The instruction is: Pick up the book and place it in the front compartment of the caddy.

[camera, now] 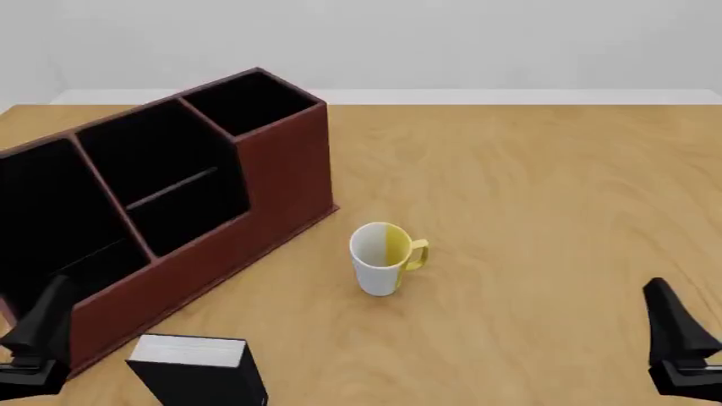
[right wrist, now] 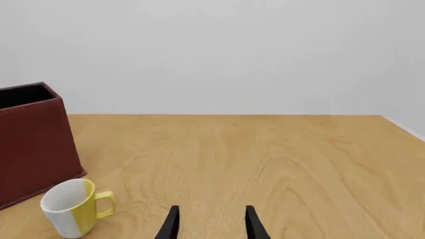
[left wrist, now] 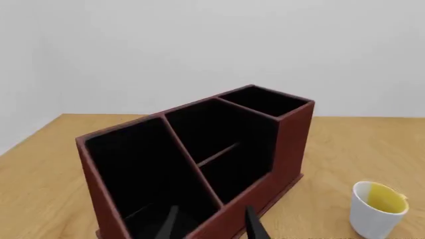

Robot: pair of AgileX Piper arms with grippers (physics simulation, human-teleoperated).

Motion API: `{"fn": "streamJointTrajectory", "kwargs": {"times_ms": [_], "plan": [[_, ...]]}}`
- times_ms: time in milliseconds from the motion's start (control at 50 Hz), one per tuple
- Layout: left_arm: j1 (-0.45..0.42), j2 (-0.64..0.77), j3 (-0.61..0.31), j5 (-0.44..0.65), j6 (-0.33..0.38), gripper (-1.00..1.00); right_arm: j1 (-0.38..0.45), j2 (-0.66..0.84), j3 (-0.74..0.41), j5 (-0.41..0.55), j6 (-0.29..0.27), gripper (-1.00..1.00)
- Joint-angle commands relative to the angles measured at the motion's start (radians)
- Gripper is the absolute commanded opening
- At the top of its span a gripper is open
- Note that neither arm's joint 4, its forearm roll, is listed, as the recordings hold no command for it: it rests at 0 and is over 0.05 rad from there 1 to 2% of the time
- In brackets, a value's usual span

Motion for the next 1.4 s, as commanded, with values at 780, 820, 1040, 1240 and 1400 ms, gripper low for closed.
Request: {"fn": "streamJointTrajectory", "kwargs": {"times_ms": [780, 820, 1040, 1240, 1400], "plan": [[-0.119, 0.062, -0.325, 0.183, 0.042, 1.0, 0.017, 0.014, -0.01, -0.013, 0.024, 1.0], [-0.164, 0.088, -0.365, 0.204, 0.052, 1.0, 0.018, 0.016, -0.009, -0.015, 0.024, 1.0], [-0.287, 0.222, -0.562, 0.316, 0.191, 1.0, 0.029, 0.024, -0.006, -0.021, 0.023, 1.0], [-0.491, 0.325, -0.66, 0.413, 0.356, 1.0, 0.035, 0.029, -0.006, -0.025, 0.021, 1.0], [-0.582, 0.422, -0.764, 0.504, 0.487, 1.0, 0.038, 0.01, -0.01, -0.008, 0.02, 1.0]]}}
